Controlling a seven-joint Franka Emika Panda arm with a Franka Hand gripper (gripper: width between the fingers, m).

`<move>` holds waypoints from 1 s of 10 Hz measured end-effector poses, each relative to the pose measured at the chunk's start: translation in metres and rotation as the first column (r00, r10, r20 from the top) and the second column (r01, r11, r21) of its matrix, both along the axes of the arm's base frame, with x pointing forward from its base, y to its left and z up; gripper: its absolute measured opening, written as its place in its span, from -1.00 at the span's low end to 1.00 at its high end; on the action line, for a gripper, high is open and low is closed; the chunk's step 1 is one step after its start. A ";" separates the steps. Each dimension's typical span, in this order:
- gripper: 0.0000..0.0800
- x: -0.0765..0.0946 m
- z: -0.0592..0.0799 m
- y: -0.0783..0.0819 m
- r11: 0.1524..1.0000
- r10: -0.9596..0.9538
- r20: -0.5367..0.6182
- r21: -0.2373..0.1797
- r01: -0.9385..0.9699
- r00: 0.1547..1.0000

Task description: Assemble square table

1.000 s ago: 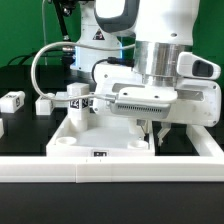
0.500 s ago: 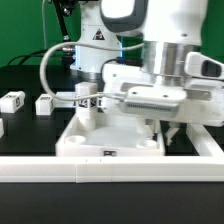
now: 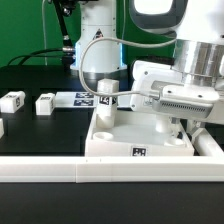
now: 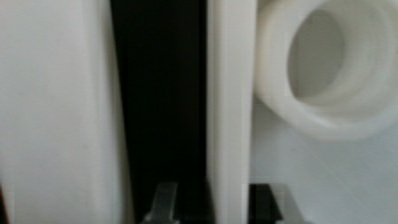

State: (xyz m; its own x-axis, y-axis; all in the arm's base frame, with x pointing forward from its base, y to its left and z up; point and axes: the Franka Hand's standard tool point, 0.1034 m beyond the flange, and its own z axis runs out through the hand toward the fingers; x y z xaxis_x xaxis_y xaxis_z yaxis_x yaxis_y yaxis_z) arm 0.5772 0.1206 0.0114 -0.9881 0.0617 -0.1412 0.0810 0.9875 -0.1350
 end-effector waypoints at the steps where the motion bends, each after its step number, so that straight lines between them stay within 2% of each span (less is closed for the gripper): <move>1: -0.84 0.000 0.000 0.000 1.000 0.000 0.000 0.000 0.000 1.000; 4: -0.84 0.001 -0.001 -0.004 1.000 -0.003 0.003 0.009 0.003 1.000; 5: -0.84 0.006 -0.001 -0.007 0.997 0.042 0.027 0.061 -0.044 0.999; 6: -0.84 0.007 -0.003 -0.017 0.994 0.044 0.041 0.096 -0.048 0.998; 7: -0.84 0.007 -0.002 -0.013 0.993 0.044 0.041 0.106 -0.048 0.998; 9: -0.84 0.006 0.001 0.005 0.994 0.023 0.038 0.102 -0.027 0.999; 10: -0.84 0.005 0.000 0.006 0.996 0.003 0.030 0.093 -0.005 1.000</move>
Offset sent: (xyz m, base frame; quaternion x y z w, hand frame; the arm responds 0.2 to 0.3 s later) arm 0.0000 0.0000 0.0000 0.0000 0.0000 0.0000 1.0000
